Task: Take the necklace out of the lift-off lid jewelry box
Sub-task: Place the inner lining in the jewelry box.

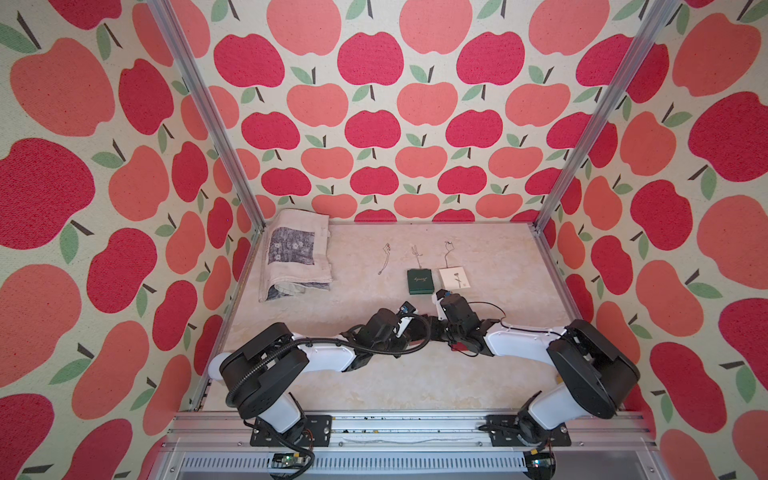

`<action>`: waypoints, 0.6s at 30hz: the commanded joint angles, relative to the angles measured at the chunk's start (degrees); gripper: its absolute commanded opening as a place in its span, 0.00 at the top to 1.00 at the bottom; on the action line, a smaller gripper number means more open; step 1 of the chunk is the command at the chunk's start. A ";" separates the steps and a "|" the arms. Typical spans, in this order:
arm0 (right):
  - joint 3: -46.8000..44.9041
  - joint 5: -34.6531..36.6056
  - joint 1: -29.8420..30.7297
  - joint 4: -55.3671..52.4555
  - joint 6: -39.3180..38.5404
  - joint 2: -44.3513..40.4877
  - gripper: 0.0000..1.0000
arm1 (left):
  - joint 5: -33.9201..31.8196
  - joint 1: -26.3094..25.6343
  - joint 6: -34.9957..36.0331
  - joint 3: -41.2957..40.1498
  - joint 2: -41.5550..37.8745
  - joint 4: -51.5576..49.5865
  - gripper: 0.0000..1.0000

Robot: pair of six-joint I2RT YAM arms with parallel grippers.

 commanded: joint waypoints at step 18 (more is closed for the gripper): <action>-1.69 2.11 3.25 0.17 2.36 -3.60 0.79 | 2.71 1.65 -2.05 2.10 5.43 3.00 1.00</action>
